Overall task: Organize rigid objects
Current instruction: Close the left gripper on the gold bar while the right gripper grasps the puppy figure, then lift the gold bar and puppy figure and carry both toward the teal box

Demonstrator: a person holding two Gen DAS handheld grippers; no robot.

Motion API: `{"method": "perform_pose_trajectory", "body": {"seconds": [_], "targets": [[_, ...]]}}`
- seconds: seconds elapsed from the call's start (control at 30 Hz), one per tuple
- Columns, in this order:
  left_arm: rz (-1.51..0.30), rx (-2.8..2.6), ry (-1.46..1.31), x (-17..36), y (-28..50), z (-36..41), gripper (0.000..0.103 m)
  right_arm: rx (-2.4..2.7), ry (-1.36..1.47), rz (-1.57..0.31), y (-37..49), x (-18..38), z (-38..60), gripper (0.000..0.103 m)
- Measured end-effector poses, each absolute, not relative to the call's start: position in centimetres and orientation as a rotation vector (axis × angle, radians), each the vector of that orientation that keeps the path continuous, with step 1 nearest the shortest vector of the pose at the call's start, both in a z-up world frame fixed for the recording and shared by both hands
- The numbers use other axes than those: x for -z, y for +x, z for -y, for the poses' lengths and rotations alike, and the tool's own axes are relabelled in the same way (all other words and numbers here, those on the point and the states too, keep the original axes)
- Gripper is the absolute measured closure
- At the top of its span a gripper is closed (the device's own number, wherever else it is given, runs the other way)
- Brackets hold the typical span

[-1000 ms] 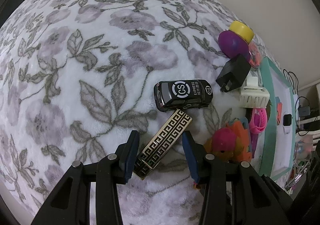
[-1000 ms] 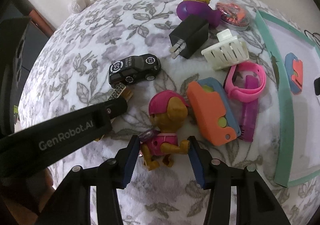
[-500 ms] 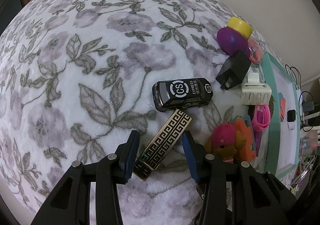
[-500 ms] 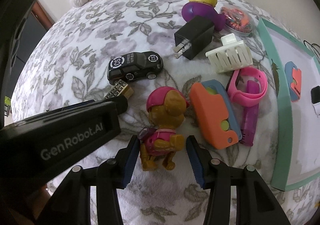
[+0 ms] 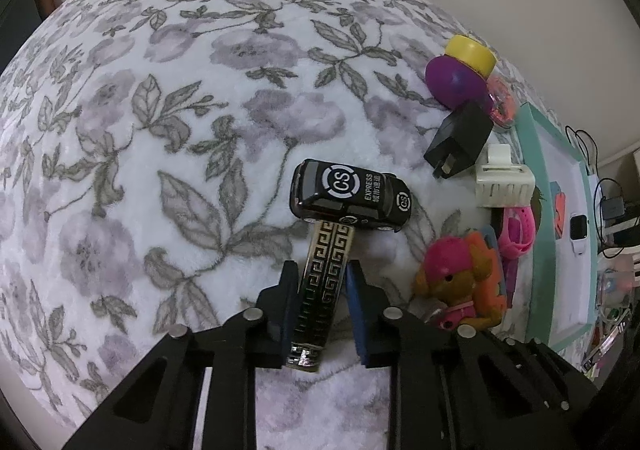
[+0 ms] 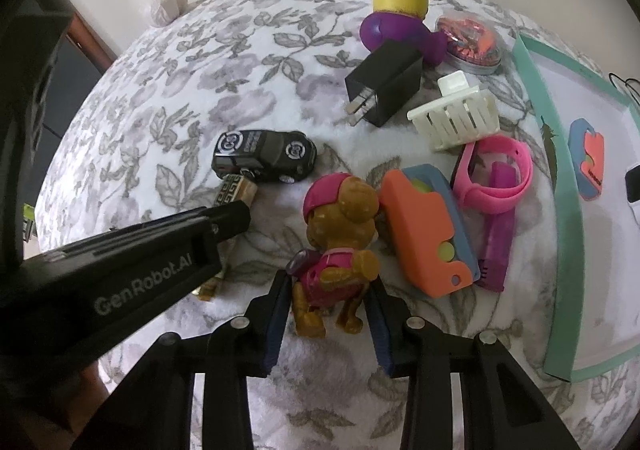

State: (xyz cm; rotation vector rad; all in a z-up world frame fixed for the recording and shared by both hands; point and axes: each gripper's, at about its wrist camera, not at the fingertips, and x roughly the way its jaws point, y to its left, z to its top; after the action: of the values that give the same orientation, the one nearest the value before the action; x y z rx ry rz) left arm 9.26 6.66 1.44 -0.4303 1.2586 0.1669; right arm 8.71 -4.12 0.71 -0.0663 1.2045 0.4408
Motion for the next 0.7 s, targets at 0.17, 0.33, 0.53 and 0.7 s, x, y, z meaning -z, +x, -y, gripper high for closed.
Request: {"method": "perform_pose_trajectory", "body": {"seconds": [0.17, 0.33, 0.53, 0.7], "targets": [[-1.246, -0.168, -0.434, -2.3, 8.8, -7.4, 0.081, -0.442, -0.049, -1.196, 8.7, -1.2, 5.0, 0.064], [-1.225, -0.176, -0.438, -3.1, 8.5, -7.7, 0.081, -0.445, -0.036, -1.184, 8.6, -1.5, 5.4, 0.065], [-1.189, -0.178, -0.434, -4.8, 8.3, -8.3, 0.081, -0.438, -0.018, -1.162, 8.6, -2.1, 5.6, 0.065], [-1.116, -0.19, -0.413, -7.1, 7.3, -8.1, 0.081, -0.424, 0.013, -1.13, 8.7, -3.0, 6.4, 0.065]]}}
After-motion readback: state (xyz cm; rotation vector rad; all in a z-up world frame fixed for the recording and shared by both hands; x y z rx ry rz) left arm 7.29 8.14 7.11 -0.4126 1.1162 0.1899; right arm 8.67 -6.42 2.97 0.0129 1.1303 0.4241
